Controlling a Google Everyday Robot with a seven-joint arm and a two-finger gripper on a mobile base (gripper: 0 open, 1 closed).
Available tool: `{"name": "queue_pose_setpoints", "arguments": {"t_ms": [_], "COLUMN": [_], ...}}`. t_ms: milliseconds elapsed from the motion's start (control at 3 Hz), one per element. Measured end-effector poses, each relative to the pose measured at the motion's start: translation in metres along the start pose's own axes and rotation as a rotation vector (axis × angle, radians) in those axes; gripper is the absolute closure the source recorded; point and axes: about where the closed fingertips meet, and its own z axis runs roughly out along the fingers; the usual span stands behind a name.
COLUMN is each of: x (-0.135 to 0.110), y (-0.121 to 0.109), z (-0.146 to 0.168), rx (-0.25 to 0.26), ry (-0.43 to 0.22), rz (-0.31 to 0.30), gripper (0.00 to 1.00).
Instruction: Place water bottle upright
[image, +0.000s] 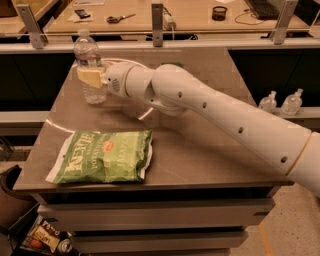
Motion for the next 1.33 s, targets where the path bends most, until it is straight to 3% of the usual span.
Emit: {"name": "queue_pose_setpoints", "arguments": {"t_ms": [667, 1333], "x": [-0.0025, -0.0025], "y": [0.0004, 0.0005], "z": [-0.0002, -0.0002], "rx": [0.000, 0.000], "ry": [0.000, 0.000], "rz": [0.000, 0.000], "gripper": [1.00, 0.59]}}
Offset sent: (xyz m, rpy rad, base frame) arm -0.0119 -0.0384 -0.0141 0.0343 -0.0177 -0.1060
